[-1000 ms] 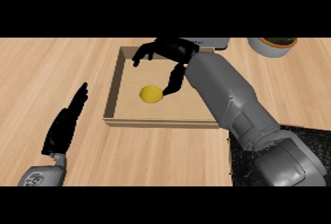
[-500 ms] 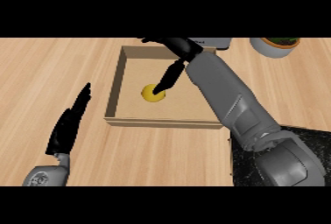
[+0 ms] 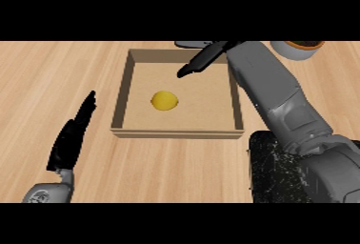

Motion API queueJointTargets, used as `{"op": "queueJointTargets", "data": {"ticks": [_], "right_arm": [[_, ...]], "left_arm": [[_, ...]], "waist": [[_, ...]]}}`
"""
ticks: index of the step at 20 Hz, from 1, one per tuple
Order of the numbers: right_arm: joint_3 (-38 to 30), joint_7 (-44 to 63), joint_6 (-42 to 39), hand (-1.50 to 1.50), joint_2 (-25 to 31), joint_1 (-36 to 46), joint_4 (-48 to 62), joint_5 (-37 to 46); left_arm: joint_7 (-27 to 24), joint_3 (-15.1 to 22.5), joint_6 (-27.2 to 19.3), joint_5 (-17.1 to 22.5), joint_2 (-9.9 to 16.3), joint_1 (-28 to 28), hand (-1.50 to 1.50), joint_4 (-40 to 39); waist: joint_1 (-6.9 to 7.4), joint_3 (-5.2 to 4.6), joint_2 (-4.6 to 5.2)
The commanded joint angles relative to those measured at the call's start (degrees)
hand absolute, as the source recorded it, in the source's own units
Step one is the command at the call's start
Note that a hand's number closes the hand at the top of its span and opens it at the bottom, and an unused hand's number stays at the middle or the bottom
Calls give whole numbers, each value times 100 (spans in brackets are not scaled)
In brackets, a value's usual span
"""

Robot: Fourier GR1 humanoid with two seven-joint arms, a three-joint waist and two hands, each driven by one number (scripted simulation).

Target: Pick the lemon from the tray and place it in the cardboard box

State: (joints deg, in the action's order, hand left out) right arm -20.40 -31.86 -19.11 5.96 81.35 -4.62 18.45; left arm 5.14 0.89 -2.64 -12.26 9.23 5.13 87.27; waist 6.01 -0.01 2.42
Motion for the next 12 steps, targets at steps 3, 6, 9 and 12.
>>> {"op": "queueJointTargets", "data": {"ticks": [3, 6, 9, 12], "right_arm": [[-370, 332, -287, -150, 971, -27, -8, -331], [-497, 291, -470, -150, 1290, -208, -2, -447], [-483, 266, -783, -150, 1619, -213, -63, -426], [-390, 62, -1020, -150, 1770, -339, -137, -329]], "left_arm": [[45, 74, -31, -16, -96, 49, 0, 83], [-88, 65, -28, -59, -48, 8, 0, -2], [-108, 119, 39, -34, -58, 112, 0, 54], [-23, 118, 58, -4, -79, 197, 0, 50]], "waist": [[84, 7, 107], [136, 11, 162], [188, 18, 193], [264, 26, 256]]}}
